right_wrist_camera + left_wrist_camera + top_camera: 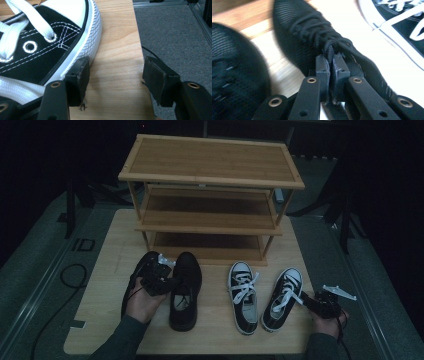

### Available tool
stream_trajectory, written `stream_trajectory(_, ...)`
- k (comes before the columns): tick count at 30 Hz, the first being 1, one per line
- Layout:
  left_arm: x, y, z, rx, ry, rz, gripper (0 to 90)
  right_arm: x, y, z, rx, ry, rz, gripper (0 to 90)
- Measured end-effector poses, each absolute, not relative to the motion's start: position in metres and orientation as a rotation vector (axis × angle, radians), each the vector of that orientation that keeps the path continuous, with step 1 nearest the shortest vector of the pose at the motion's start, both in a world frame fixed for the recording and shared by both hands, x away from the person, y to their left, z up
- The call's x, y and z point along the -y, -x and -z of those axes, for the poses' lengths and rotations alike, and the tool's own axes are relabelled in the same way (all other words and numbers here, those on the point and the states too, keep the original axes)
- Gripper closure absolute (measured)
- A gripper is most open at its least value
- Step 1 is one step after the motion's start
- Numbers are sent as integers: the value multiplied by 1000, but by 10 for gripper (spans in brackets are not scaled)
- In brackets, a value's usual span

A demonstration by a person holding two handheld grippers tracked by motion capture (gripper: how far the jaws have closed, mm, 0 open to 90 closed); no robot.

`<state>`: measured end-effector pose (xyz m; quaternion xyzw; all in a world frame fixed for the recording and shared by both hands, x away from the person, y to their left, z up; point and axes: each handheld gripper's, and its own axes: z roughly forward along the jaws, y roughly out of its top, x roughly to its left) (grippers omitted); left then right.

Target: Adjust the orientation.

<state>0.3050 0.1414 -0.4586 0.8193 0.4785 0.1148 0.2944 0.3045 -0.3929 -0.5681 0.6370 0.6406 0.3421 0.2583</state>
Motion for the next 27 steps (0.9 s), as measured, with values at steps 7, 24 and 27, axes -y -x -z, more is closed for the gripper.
stream_trajectory(7, -160, -296, 457, -1330, -2172, -336, 855, 393, -304, 568, -1737, -1727, -927, 383)
stream_trajectory(24, -164, -290, 456, -1328, -2216, -393, 824, 393, -304, 568, -1737, -1727, -927, 382)
stream_trajectory(27, -167, -287, 453, -1321, -2197, -391, 726, 393, -304, 568, -1737, -1727, -927, 382)
